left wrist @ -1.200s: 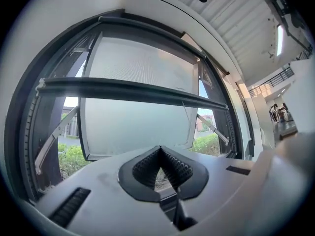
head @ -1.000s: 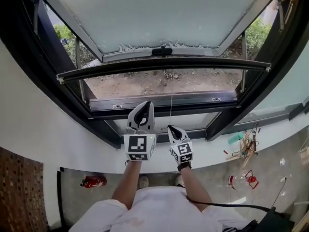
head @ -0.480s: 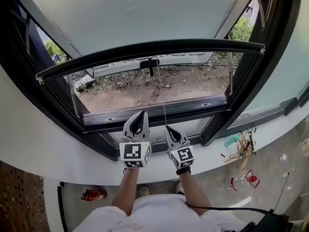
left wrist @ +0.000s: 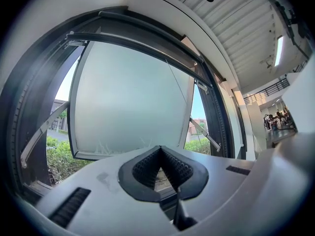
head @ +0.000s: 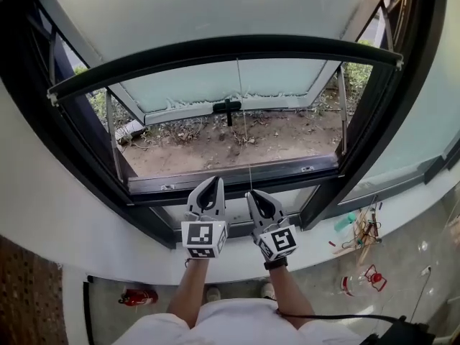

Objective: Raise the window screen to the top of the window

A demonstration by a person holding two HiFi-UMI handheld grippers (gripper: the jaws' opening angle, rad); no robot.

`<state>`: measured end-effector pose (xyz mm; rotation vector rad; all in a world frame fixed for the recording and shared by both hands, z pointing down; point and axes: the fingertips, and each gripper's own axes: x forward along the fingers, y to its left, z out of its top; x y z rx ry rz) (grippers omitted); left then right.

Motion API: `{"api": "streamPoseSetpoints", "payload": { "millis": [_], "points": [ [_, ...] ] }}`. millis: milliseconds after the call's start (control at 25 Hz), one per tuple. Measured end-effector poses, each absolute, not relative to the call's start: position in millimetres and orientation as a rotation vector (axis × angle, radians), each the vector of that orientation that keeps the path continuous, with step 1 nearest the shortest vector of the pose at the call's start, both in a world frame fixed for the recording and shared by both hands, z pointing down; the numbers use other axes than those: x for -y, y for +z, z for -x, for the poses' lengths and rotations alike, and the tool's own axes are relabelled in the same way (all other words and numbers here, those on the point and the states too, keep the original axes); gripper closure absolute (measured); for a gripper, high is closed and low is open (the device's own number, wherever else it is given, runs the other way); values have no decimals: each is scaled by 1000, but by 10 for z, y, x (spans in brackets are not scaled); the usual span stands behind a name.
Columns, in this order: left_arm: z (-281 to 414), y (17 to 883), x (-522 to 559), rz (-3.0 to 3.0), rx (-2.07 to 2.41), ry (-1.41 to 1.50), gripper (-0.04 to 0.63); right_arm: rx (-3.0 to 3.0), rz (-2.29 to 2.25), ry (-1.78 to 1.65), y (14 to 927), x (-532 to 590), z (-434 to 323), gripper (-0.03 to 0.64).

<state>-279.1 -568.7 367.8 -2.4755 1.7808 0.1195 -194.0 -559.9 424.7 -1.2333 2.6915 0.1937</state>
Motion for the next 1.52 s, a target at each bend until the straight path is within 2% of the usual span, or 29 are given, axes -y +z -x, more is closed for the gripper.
{"api": "streamPoseSetpoints", "payload": {
  "millis": [560,1080,1200,1320,1520],
  "points": [
    [3055,3643,5611,2456,-1841,149,594,-2473,1035,400,2766,5307,2008,617],
    [3235,3706,5579,2453,-1886,142,594,-2258,611,338,1553,4796,2007,617],
    [3239,3712,5567,2455,-1889,135,594,-2205,503,257,1646,4790,1954,615],
    [3232,3726,5576,2457,-1888,132,594,-2296,563,123,2107,5024,2008,617],
    [3214,3781,5620,2478,-1881,133,594,-2683,1173,-2,3500,5599,2126,615]
  ]
}}
